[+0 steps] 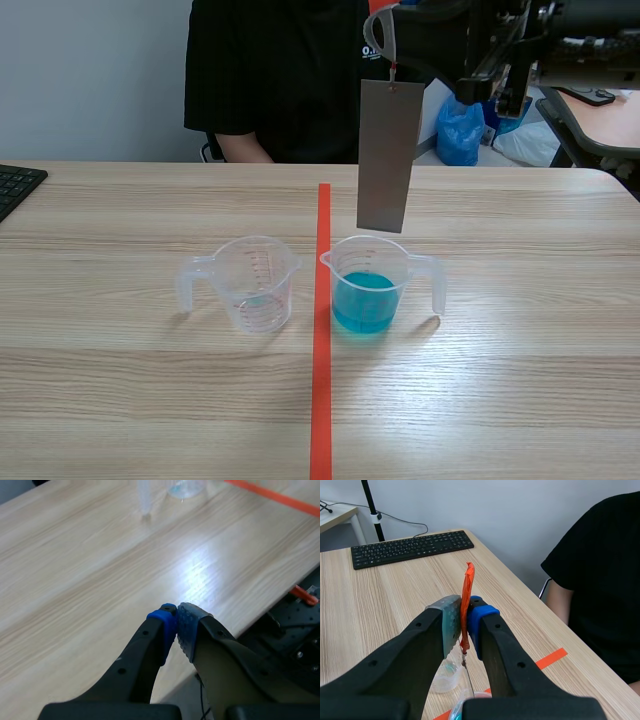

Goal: Do the redox reaction experiment.
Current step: 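Raise the plate and point at it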

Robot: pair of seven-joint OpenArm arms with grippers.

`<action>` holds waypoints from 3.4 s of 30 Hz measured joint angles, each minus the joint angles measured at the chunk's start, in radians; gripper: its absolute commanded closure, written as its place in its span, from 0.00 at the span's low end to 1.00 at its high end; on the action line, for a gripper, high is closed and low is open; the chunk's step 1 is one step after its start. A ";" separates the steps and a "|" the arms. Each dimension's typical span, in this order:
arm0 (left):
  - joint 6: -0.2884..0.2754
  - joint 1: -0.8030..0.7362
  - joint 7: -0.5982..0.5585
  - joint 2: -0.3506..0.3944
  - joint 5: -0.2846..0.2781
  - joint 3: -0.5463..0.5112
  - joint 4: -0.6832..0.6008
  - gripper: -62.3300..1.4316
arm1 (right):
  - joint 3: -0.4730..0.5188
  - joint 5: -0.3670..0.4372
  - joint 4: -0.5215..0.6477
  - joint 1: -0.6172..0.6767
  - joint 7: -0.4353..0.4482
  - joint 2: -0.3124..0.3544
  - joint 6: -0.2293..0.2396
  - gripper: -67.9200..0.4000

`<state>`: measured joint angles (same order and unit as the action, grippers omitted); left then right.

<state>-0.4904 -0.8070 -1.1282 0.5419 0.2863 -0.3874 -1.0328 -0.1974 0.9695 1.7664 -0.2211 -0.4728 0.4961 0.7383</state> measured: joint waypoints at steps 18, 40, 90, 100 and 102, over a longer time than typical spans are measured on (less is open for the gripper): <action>-0.204 0.520 0.282 0.095 -0.187 0.346 0.001 0.92 | 0.000 0.000 0.000 0.000 0.000 0.000 0.000 0.97; -0.204 0.933 0.652 -0.093 -0.348 0.697 0.001 0.92 | 0.000 0.000 0.000 0.000 0.000 0.000 0.000 0.97; -0.204 1.104 0.859 -0.315 -0.393 0.805 0.010 0.92 | 0.000 0.000 0.000 0.000 0.001 0.000 0.000 0.97; -0.204 1.104 0.859 -0.315 -0.393 0.805 0.010 0.92 | 0.000 0.000 0.000 0.000 0.001 0.000 0.000 0.97; -0.204 1.104 0.859 -0.315 -0.393 0.805 0.010 0.92 | 0.000 0.000 0.000 0.000 0.001 0.000 0.000 0.97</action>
<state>-0.6945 0.2966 -0.2695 0.2268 -0.1066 0.4175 -1.0225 -0.1974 0.9695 1.7664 -0.2211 -0.4721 0.4961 0.7383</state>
